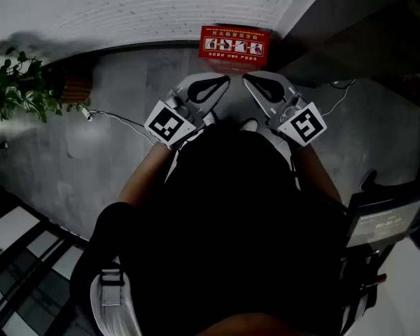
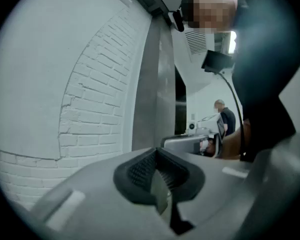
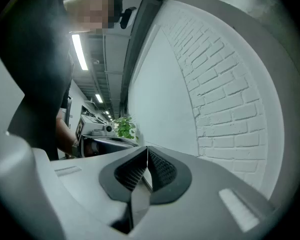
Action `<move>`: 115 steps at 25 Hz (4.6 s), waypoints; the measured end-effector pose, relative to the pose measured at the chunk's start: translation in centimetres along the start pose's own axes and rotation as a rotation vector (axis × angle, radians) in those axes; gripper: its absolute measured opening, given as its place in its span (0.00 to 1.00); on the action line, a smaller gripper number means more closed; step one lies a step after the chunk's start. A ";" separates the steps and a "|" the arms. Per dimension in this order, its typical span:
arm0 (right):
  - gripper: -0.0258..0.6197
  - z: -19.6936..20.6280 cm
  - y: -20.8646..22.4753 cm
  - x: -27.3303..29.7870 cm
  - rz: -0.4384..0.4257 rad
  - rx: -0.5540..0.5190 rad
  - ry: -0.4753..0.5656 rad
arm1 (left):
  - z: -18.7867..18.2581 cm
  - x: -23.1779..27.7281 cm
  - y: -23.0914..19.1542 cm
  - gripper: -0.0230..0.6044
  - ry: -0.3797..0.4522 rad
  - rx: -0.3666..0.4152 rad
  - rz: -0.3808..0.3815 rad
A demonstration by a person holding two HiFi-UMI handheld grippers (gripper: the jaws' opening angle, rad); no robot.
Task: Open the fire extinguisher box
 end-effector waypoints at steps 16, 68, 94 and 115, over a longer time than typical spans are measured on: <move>0.06 0.9 4.1 -0.4 -0.049 0.041 -0.025 | 0.5 4.0 -1.5 0.04 -0.031 -0.035 -0.058; 0.12 37.8 26.3 12.6 0.572 0.756 -0.333 | 29.4 11.9 -27.3 0.04 -0.207 -0.310 -0.008; 0.28 57.6 22.5 6.9 0.867 1.377 -0.313 | 43.0 16.3 -23.5 0.04 -0.509 -0.154 0.183; 0.23 59.1 24.5 7.4 0.806 1.489 -0.287 | 44.2 16.8 -22.3 0.04 -0.532 -0.171 0.182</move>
Point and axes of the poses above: the fingertips, and each gripper's own axes: x forward along the fingers, y to its right, z out of its underside, the point moved 3 cm from there along -x, backward along the fingers, and after that the axes turned 12 degrees about z, right-handed, at the moved point
